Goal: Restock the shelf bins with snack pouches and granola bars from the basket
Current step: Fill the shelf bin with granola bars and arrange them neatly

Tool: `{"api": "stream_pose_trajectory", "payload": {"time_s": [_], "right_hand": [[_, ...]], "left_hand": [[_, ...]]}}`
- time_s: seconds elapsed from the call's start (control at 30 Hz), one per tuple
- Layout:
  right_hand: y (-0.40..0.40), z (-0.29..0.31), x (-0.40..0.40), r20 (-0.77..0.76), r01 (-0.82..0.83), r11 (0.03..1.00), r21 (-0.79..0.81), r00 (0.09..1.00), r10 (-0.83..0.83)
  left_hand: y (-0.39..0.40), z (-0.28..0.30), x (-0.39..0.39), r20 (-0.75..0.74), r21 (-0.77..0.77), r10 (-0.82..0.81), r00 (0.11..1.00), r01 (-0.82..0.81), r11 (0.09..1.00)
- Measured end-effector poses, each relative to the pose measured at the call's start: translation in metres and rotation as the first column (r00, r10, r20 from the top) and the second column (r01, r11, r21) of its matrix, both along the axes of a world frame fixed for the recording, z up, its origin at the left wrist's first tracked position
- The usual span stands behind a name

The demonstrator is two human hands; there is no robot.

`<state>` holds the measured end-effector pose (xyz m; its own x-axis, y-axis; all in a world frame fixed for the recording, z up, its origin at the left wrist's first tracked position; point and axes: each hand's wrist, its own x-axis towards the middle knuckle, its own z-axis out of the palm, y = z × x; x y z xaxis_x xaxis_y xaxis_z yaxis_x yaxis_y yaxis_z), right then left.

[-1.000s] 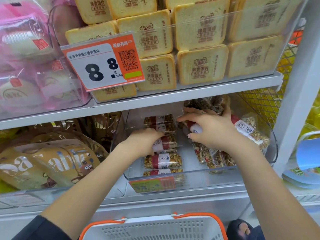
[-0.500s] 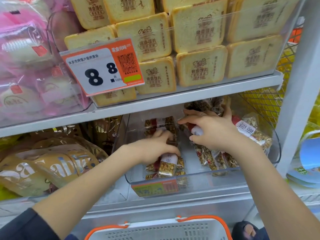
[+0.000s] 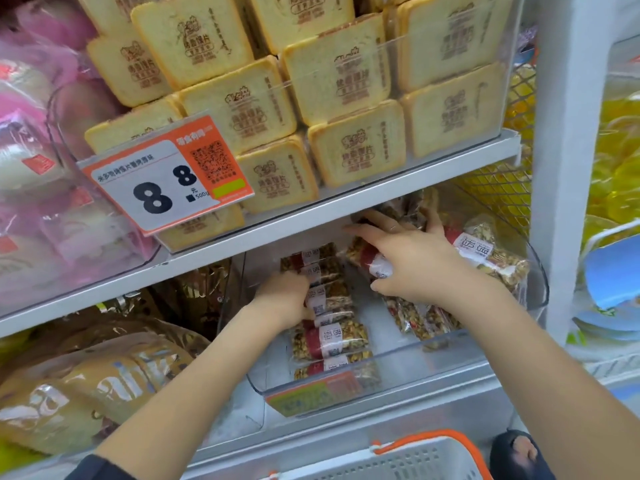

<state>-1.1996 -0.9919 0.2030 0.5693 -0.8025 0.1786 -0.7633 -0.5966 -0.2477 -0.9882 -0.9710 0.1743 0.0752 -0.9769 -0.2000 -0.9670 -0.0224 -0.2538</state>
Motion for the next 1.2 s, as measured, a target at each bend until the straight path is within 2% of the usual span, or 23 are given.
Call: {"api": "stream_pose_trajectory", "payload": {"time_s": [0.07,0.1,0.13,0.17,0.2,0.23,0.27,0.3,0.33,0.37,0.4,0.43,0.5,0.63,0.7,0.77,0.8,0.87,0.97,1.03,1.1,1.17,1.2], "right_hand": [[-0.001,-0.002,-0.002,0.031,0.034,0.998,-0.051,0.999,-0.033],[0.000,-0.002,-0.003,0.047,0.044,0.996,-0.072,0.998,-0.041],[0.001,-0.003,-0.003,0.061,0.045,0.995,-0.090,0.997,-0.040],[0.001,-0.003,-0.003,0.067,0.041,0.994,-0.106,0.997,-0.034],[0.002,-0.003,-0.003,0.072,0.036,0.992,-0.119,0.997,-0.028],[0.002,-0.003,-0.003,0.084,0.035,0.992,-0.125,0.996,-0.024],[0.001,-0.002,-0.004,0.107,0.038,0.993,-0.114,0.994,-0.026],[0.000,-0.001,-0.006,0.138,0.041,0.995,-0.092,0.990,-0.028],[-0.001,-0.001,-0.008,0.165,0.040,0.997,-0.070,0.986,-0.028],[-0.002,-0.001,-0.009,0.172,0.032,0.998,-0.061,0.985,-0.021],[-0.001,-0.003,-0.011,0.152,0.018,0.998,-0.061,0.988,-0.009],[0.000,-0.004,-0.012,0.118,-0.002,0.998,-0.066,0.993,0.010],[0.001,-0.004,-0.014,0.074,-0.041,0.998,-0.052,0.996,0.045],[0.002,0.006,-0.019,0.099,-0.059,0.997,0.052,0.994,0.054],[0.000,0.005,-0.020,0.094,-0.046,0.996,0.071,0.995,0.039],[-0.001,0.004,-0.017,0.061,-0.044,0.995,0.084,0.997,0.039],[-0.001,0.003,-0.016,0.035,-0.042,0.996,0.080,0.999,0.040],[-0.001,0.003,-0.015,-0.007,-0.040,0.997,0.071,0.999,0.040],[-0.002,0.002,-0.016,0.021,-0.047,0.996,0.076,0.999,0.046],[-0.003,0.002,-0.017,0.038,-0.054,0.995,0.082,0.998,0.051],[-0.003,0.001,-0.018,0.037,-0.063,0.995,0.076,0.998,0.060],[-0.004,0.000,-0.018,0.020,-0.075,0.995,0.065,0.997,0.074],[-0.005,0.000,-0.019,0.006,-0.082,0.995,0.061,0.997,0.082]], "left_hand": [[0.006,0.000,-0.003,0.037,-0.049,0.003,0.999,-0.002,0.999],[0.009,0.000,-0.006,-0.003,-0.107,-0.023,1.000,0.022,0.994],[0.012,0.001,-0.010,-0.113,-0.184,-0.060,0.992,0.039,0.982],[0.017,0.002,-0.017,-0.302,-0.243,-0.087,0.949,0.012,0.970],[0.020,0.004,-0.025,-0.539,-0.264,-0.095,0.837,-0.060,0.963],[0.021,0.006,-0.035,-0.759,-0.194,-0.049,0.649,-0.154,0.969],[0.022,0.008,-0.043,-0.924,-0.054,0.034,0.380,-0.220,0.974],[0.021,0.011,-0.048,-0.991,0.110,0.126,0.053,-0.241,0.964],[0.019,0.013,-0.050,-0.943,0.263,0.203,-0.262,-0.218,0.940],[0.017,0.017,-0.052,-0.839,0.369,0.249,-0.484,-0.168,0.914],[0.014,0.022,-0.053,-0.772,0.411,0.259,-0.580,-0.144,0.900],[0.010,0.026,-0.056,-0.787,0.410,0.253,-0.563,-0.171,0.896],[0.008,0.032,-0.061,-0.900,0.334,0.220,-0.377,-0.272,0.902],[0.024,0.032,-0.039,-0.982,0.184,0.137,-0.131,-0.475,0.860],[0.039,0.026,-0.020,-0.975,0.054,0.164,0.153,-0.547,0.835],[0.049,0.021,-0.012,-0.853,-0.103,0.187,0.487,-0.509,0.855],[0.049,0.019,-0.013,-0.763,-0.142,0.197,0.616,-0.456,0.878],[0.045,0.013,-0.016,-0.576,-0.143,0.245,0.780,-0.391,0.909],[0.041,0.001,-0.020,-0.263,-0.146,0.299,0.917,-0.344,0.927],[0.046,-0.010,-0.023,-0.027,-0.139,0.285,0.958,-0.286,0.948],[0.053,-0.017,-0.025,0.179,-0.098,0.184,0.966,-0.169,0.981],[0.058,-0.017,-0.022,0.183,-0.111,0.044,0.982,-0.024,0.994],[0.058,-0.016,-0.018,0.080,-0.111,-0.045,0.996,0.053,0.992]]}}
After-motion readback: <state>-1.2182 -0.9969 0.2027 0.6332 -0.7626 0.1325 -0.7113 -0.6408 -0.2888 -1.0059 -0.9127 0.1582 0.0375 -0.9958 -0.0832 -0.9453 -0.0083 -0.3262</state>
